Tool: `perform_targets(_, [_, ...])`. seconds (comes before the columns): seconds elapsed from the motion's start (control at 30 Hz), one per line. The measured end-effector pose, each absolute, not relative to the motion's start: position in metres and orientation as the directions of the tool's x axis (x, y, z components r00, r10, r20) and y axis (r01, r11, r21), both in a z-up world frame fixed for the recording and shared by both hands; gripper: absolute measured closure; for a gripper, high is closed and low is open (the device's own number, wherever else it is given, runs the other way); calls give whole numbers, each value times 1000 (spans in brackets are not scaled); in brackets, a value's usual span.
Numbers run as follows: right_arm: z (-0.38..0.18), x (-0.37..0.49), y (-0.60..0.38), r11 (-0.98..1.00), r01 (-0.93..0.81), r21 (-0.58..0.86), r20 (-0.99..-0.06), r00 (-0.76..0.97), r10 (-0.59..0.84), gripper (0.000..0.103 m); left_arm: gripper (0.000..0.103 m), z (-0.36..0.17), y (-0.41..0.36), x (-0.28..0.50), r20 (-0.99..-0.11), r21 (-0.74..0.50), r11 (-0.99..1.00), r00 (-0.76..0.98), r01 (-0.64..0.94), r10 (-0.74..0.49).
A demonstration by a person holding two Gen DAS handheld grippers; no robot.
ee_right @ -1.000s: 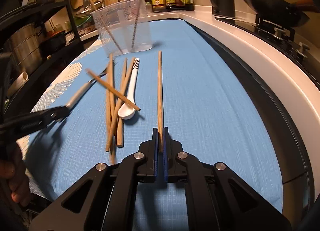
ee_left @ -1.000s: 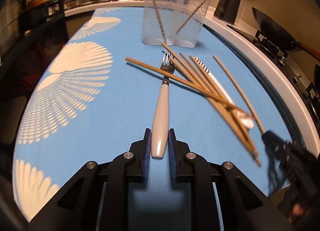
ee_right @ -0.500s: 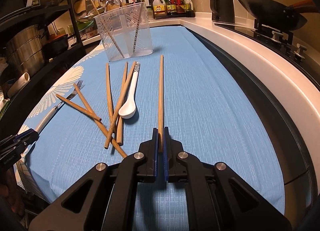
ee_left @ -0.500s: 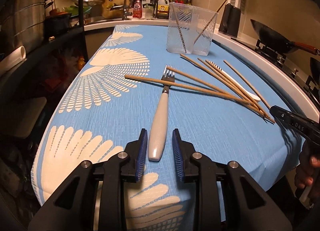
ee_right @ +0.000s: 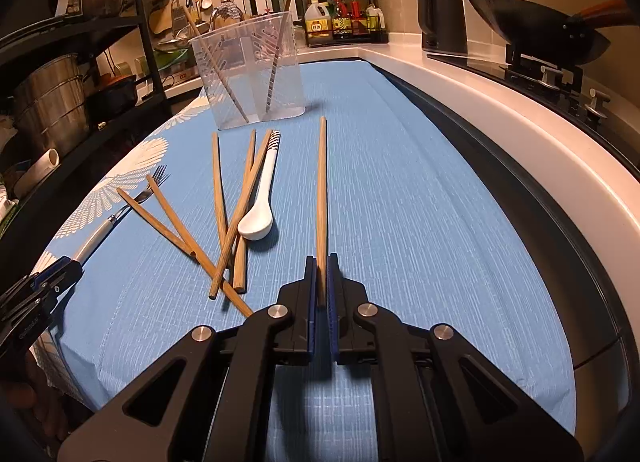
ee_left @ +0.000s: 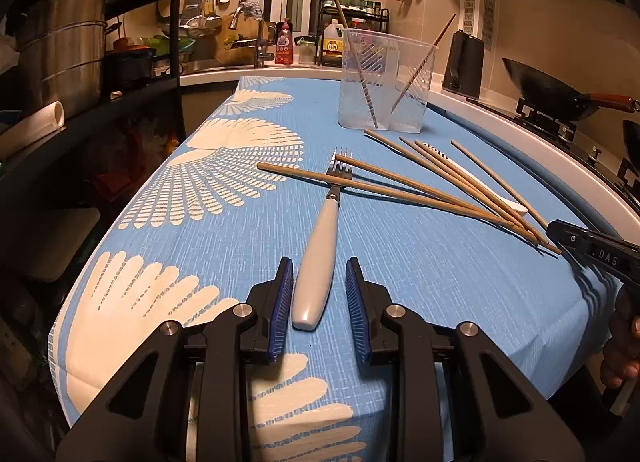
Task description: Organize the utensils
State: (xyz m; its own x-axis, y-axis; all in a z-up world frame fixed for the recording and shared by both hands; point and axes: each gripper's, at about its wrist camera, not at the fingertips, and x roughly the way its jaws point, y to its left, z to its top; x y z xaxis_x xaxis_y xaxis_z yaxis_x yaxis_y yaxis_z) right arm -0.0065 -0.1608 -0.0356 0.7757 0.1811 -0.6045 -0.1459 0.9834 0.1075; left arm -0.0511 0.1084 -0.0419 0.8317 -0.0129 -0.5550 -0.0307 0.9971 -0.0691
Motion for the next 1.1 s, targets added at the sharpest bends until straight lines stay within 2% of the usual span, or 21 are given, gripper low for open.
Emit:
perform_targets(0.27, [-36, -7, -159, 985, -147, 92, -592, 787, 173, 98, 84, -43, 105, -55, -544, -60, 998, 839, -13, -22])
perform_targets(0.43, [-38, -11, -151, 988, -155, 25, -568, 811, 141, 97, 84, -43, 104, -54, -536, -58, 998, 844, -23, -12])
perform_targets(1.1, [-36, -6, -155, 985, -152, 83, -579, 797, 172, 97, 84, -47, 100, -56, -502, -35, 999, 865, -18, -2])
